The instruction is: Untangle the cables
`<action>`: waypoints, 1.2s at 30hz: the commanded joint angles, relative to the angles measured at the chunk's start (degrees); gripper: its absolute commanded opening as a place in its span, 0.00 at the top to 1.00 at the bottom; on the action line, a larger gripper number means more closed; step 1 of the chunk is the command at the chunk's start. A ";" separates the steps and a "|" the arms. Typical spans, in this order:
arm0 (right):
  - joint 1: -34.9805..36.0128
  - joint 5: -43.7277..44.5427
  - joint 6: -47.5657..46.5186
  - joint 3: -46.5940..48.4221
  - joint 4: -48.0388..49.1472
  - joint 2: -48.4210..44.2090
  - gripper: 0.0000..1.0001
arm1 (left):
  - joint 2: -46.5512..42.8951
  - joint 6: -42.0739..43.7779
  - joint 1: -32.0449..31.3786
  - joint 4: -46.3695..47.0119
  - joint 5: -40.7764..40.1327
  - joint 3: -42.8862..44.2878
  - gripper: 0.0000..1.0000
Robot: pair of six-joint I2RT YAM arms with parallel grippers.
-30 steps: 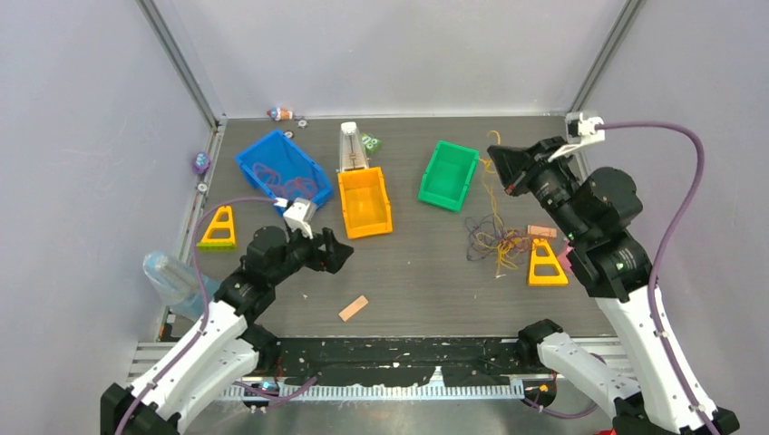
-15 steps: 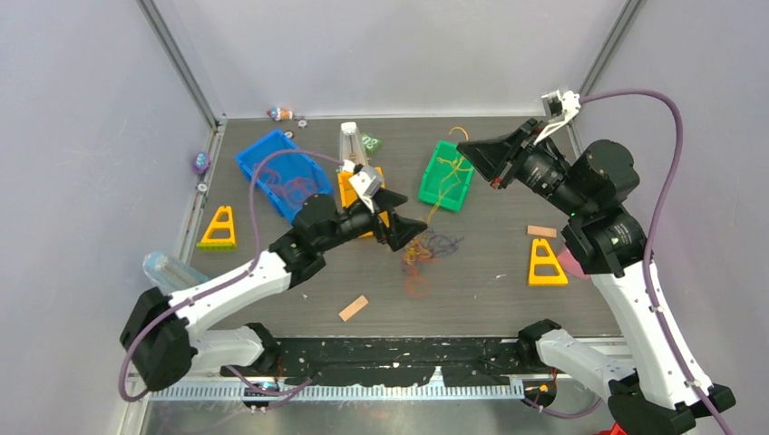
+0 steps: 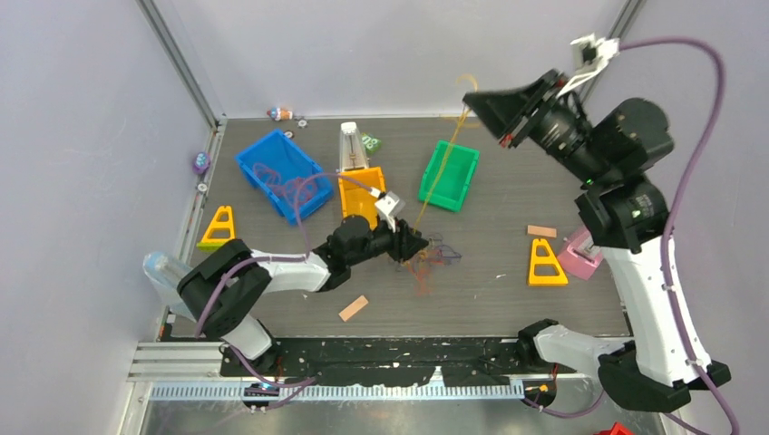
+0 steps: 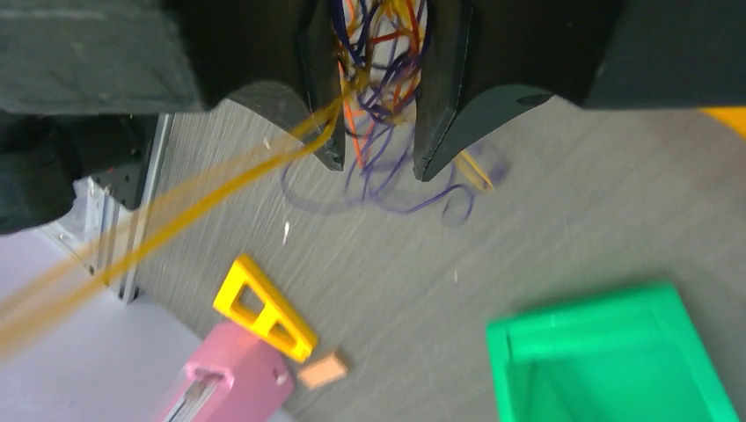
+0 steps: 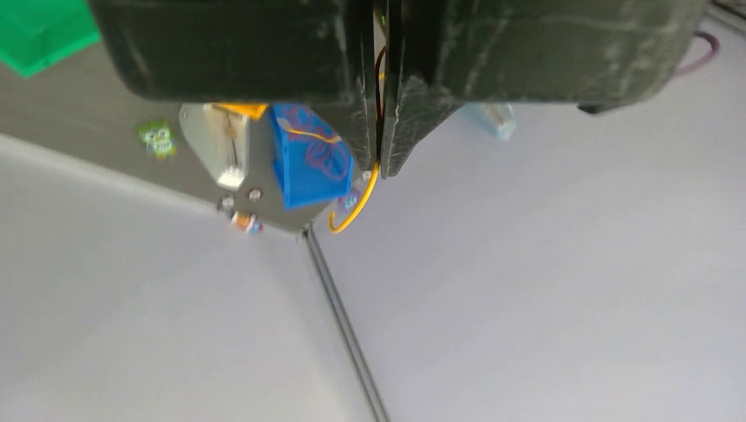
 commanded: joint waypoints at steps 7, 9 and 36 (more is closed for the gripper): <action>-0.15 16.13 -4.25 43.54 -8.14 16.85 0.95 | 5.51 -7.78 -3.16 17.71 -3.27 -12.98 0.67; -0.38 18.85 -4.32 47.04 -8.11 18.78 0.95 | 4.95 -8.98 -3.61 18.71 -4.56 -15.68 0.64; -3.27 36.44 -6.97 4.47 4.58 9.01 0.95 | -58.79 0.14 -4.69 -37.52 -26.01 -26.84 1.00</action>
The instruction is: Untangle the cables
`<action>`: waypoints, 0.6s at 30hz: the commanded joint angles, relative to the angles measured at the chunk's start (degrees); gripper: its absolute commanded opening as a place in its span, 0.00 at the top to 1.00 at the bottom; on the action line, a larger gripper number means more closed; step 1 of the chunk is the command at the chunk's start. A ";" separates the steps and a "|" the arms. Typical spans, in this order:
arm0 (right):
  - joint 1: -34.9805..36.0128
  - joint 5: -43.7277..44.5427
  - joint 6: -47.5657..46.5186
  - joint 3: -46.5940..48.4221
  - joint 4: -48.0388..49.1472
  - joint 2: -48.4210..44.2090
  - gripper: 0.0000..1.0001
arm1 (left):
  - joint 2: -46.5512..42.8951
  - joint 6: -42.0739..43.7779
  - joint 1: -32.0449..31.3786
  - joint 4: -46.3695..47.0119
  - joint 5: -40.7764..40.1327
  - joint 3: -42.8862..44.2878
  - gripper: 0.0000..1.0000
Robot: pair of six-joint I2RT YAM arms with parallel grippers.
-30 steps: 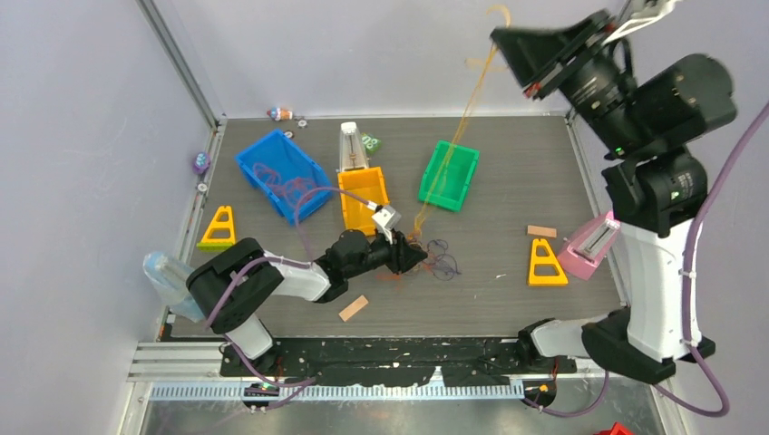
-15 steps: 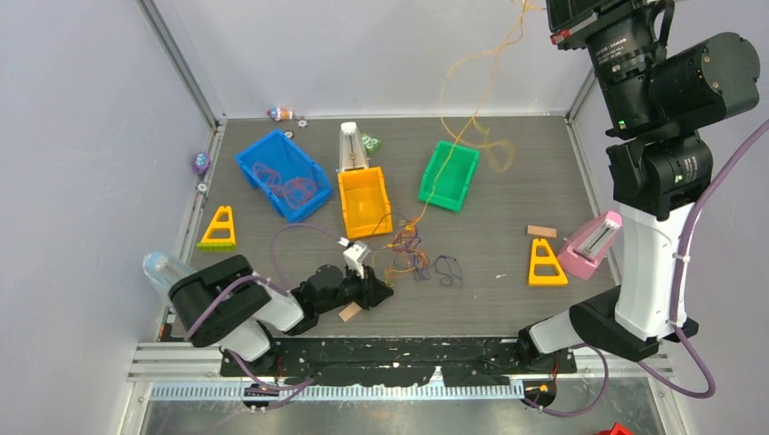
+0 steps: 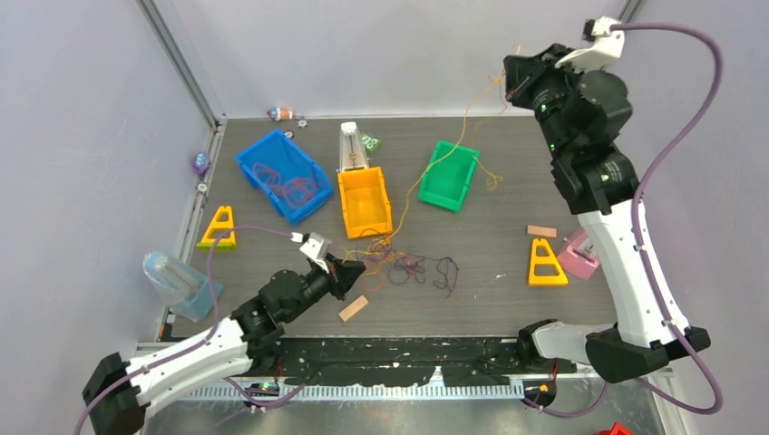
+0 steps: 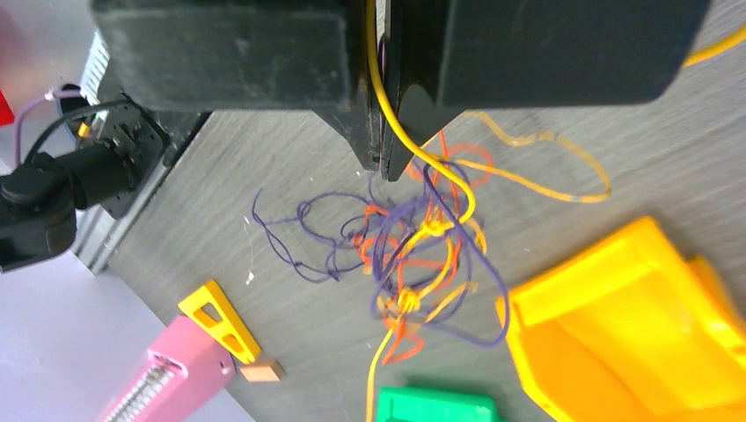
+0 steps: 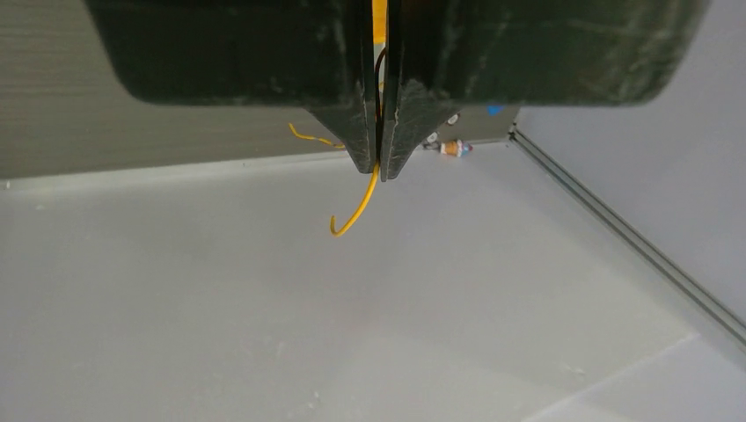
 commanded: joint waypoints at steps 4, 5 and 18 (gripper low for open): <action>-1.82 -0.97 0.48 -6.85 5.78 1.59 0.95 | -10.67 7.89 0.05 -23.46 -8.66 7.07 1.00; -2.01 -1.83 0.81 -6.74 5.78 2.97 0.95 | -10.82 7.96 0.04 -24.56 -8.54 7.74 1.00; -2.88 -8.96 -4.83 6.07 4.15 10.12 0.95 | -10.52 6.94 0.08 -26.33 -8.36 9.11 1.00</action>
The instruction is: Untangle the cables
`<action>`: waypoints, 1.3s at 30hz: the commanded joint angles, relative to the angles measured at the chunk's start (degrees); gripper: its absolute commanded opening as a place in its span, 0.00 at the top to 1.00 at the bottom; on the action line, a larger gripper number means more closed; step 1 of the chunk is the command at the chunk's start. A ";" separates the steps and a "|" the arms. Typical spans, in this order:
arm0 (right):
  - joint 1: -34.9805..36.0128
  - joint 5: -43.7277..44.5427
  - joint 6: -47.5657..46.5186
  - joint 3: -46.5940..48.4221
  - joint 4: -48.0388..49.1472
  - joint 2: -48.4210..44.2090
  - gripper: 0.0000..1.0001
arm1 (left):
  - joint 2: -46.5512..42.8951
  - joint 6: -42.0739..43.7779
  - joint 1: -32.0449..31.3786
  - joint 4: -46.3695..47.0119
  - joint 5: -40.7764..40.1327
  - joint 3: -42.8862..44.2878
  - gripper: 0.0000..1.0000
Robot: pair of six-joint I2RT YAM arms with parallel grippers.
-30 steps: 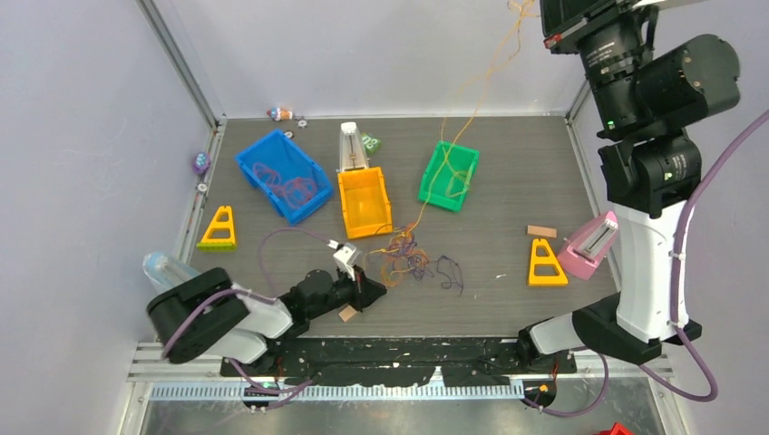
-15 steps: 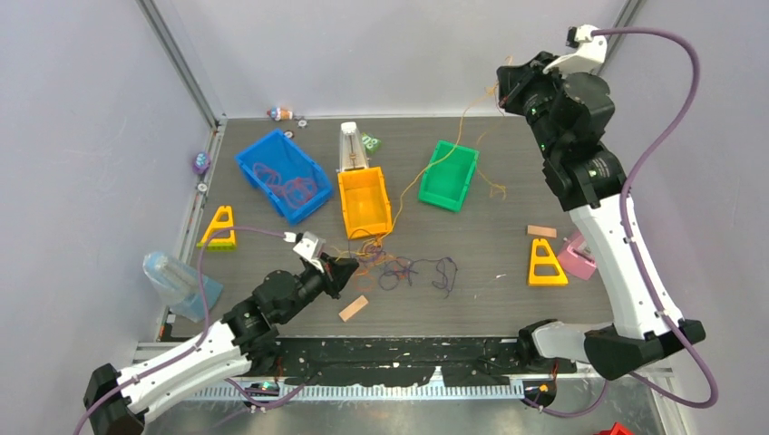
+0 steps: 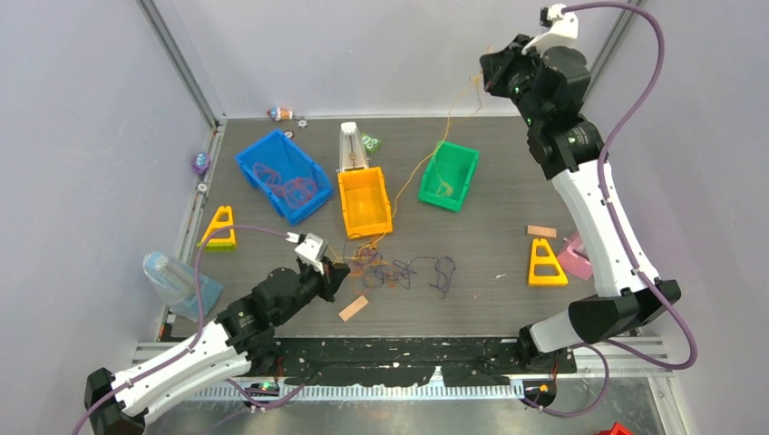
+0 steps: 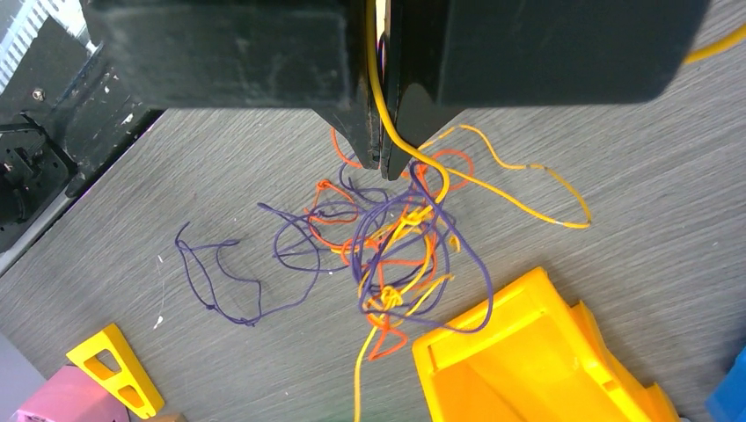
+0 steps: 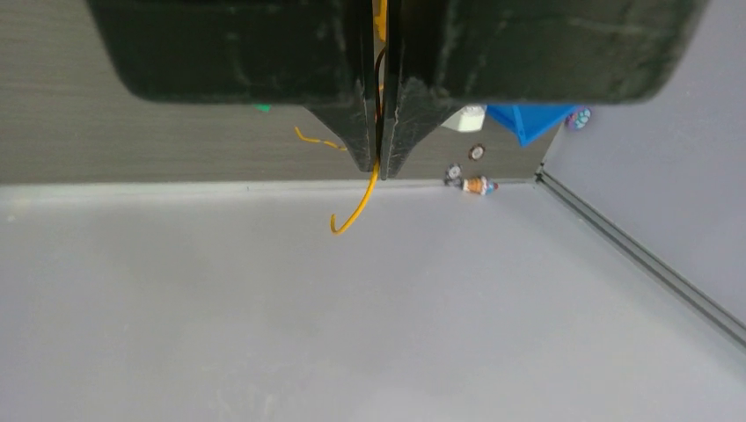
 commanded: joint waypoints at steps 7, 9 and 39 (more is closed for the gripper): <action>-0.21 -5.42 -3.85 13.92 1.87 5.01 0.95 | 1.21 0.47 -0.01 0.87 -2.01 2.83 1.00; -0.29 -5.91 -2.82 12.54 3.66 5.77 0.95 | 1.10 0.69 0.00 0.53 -2.36 3.22 1.00; -4.87 -14.87 1.02 7.94 12.98 8.58 0.95 | 5.16 1.26 0.00 1.62 -0.02 5.12 1.00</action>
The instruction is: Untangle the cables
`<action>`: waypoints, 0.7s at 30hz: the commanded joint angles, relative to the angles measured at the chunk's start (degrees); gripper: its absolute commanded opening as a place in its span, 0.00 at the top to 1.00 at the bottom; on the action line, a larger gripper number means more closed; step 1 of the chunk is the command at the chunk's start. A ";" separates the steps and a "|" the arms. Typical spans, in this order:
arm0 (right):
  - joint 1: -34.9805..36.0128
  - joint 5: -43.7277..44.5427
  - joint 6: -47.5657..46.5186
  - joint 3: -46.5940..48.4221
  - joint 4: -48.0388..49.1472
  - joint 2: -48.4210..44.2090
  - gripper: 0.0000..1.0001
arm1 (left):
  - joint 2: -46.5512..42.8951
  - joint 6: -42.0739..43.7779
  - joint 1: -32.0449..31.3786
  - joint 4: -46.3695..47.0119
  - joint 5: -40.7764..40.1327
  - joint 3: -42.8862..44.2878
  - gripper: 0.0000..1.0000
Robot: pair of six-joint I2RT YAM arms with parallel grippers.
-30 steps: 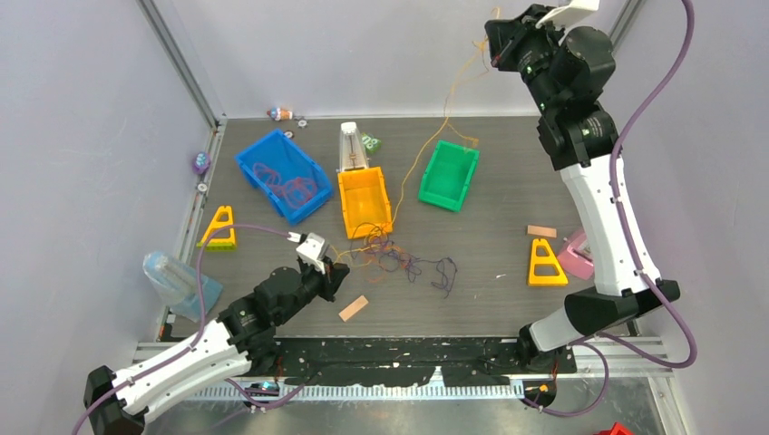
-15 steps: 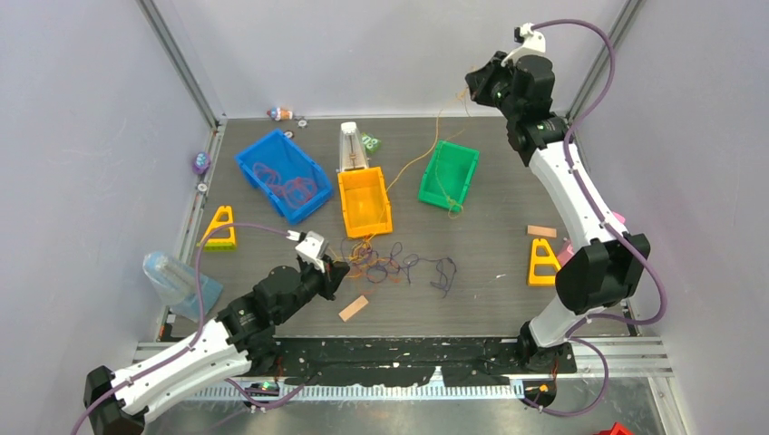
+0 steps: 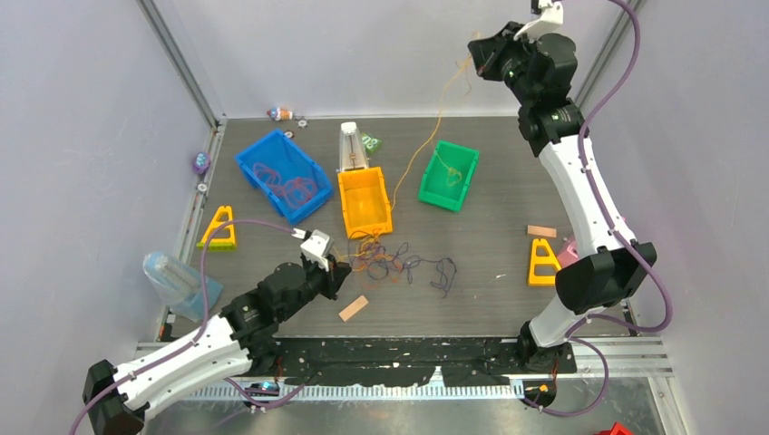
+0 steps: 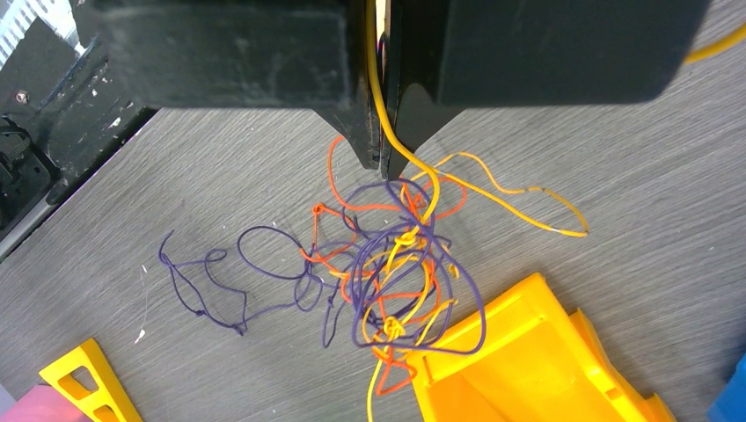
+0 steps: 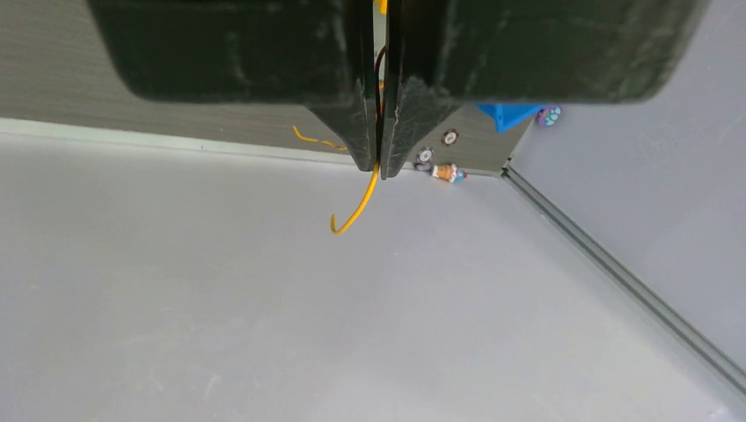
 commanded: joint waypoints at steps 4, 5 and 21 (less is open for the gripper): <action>0.01 -0.56 -1.03 5.86 1.95 -0.07 0.95 | 0.48 0.72 0.00 2.49 -0.24 2.77 1.00; -0.01 -0.16 -0.96 5.84 2.01 0.25 0.95 | 0.32 0.67 0.02 2.48 -0.25 2.65 1.00; -3.25 1.75 -0.23 -19.11 9.18 -2.24 0.95 | -0.59 1.34 -0.01 0.37 1.00 2.70 1.00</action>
